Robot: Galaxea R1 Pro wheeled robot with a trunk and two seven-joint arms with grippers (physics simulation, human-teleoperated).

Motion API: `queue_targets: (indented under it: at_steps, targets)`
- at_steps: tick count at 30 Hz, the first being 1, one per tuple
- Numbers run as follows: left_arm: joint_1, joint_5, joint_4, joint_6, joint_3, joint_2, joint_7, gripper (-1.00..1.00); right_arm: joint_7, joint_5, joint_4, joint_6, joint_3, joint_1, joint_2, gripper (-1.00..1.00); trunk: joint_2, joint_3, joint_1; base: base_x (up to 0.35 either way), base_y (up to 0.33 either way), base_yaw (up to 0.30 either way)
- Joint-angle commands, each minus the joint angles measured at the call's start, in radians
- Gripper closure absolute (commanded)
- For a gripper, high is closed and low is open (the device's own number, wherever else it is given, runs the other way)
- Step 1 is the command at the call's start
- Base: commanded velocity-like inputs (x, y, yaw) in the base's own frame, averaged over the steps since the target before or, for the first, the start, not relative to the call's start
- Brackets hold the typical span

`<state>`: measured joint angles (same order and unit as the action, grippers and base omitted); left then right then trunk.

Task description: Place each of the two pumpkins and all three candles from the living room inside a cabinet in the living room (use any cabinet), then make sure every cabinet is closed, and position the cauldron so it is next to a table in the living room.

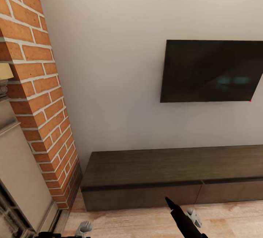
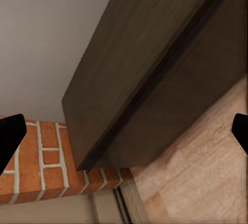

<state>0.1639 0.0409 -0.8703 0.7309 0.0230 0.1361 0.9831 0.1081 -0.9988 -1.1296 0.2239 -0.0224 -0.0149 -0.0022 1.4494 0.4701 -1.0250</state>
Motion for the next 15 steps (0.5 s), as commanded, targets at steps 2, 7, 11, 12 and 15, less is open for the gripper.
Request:
queue_targets:
  at_steps: [2,7,11,12,15]
  targets:
    - [0.003,0.002,-0.010,0.011,0.001,-0.001,0.042,-1.00,0.003,-0.008,0.006,0.006,-0.020,0.000,0.000,-1.00,0.001,0.001,0.000,0.000,0.000,0.000]
    - [0.005,0.000,-0.015,0.012,0.001,-0.003,0.062,-1.00,0.004,-0.008,0.011,0.006,-0.042,0.000,0.000,-1.00,0.001,0.001,0.000,0.070,0.000,0.000]
    - [0.005,0.003,-0.016,0.012,0.000,-0.004,0.072,-1.00,0.004,-0.009,0.024,0.006,-0.045,0.000,0.001,-1.00,0.001,0.001,0.000,0.205,0.000,0.000]
    - [0.005,0.006,-0.017,0.013,0.000,-0.004,0.074,-1.00,0.005,-0.009,0.034,0.006,-0.045,0.000,0.001,-1.00,0.001,0.001,0.000,0.080,0.000,0.000]
    - [0.006,0.010,-0.024,0.018,0.001,-0.006,0.087,-1.00,0.011,-0.009,0.064,0.006,-0.046,0.000,0.000,-1.00,0.001,0.001,0.000,0.039,0.000,0.000]
